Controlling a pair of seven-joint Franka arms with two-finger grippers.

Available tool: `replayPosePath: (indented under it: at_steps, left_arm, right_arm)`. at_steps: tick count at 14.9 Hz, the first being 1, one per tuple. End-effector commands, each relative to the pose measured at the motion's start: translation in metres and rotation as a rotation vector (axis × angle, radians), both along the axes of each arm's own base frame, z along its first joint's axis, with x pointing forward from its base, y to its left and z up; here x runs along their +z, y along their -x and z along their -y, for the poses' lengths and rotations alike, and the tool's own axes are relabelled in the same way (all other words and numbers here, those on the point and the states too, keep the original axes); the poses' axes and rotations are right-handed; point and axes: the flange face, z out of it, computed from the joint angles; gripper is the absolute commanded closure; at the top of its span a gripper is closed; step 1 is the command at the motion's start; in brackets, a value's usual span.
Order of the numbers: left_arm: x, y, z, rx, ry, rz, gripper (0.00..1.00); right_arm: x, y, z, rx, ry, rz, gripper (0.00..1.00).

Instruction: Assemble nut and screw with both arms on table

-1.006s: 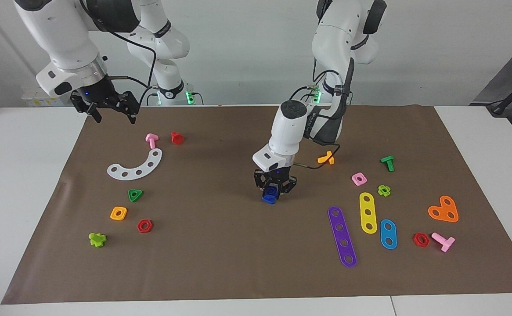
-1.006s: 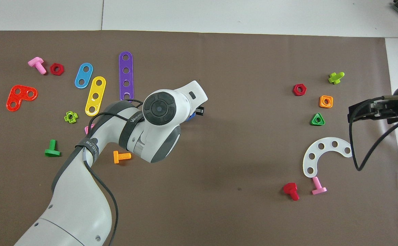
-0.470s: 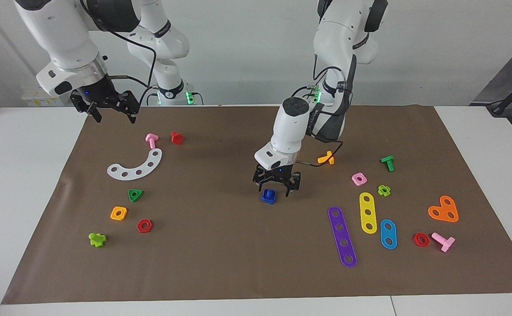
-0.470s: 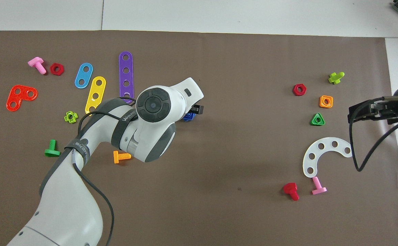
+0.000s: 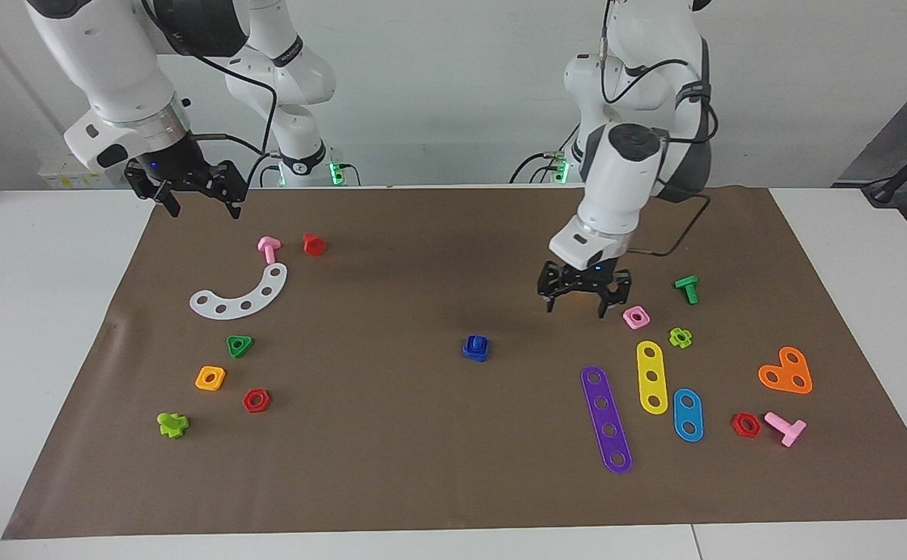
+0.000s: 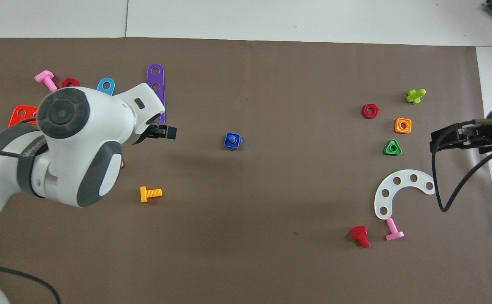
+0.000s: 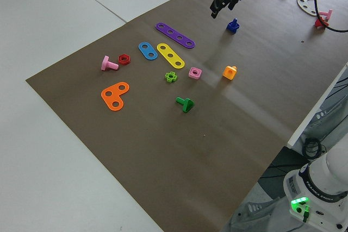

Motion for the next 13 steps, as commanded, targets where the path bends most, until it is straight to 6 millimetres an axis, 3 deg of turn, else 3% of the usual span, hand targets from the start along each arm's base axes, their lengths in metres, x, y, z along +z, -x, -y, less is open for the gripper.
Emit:
replayPosePath:
  at_steps: [1, 4, 6, 8, 10, 13]
  left_arm:
    - [0.025, 0.003, -0.061, 0.013, -0.008, -0.04, 0.0]
    - [0.067, -0.009, -0.105, 0.041, -0.016, -0.063, 0.0]
    - [0.102, -0.013, -0.126, 0.053, -0.018, -0.061, 0.0]
    - [0.138, -0.016, -0.138, 0.06, -0.017, -0.052, 0.0]
    - [0.169, -0.015, -0.144, 0.07, -0.018, -0.056, 0.0]
    - [0.195, -0.01, -0.156, 0.089, -0.019, -0.086, 0.0]
  right_arm:
    - [0.0, 0.006, 0.003, 0.009, -0.017, 0.021, 0.0]
    - [0.001, 0.005, 0.003, 0.008, -0.016, 0.022, 0.0]
    - [0.011, 0.005, 0.007, 0.006, -0.019, 0.033, 0.0]
    - [0.029, 0.007, 0.007, 0.006, -0.017, 0.033, 0.0]
    - [0.035, 0.011, 0.007, 0.009, -0.018, 0.016, 0.0]
    - [0.036, 0.011, 0.006, 0.01, -0.017, 0.021, 0.0]
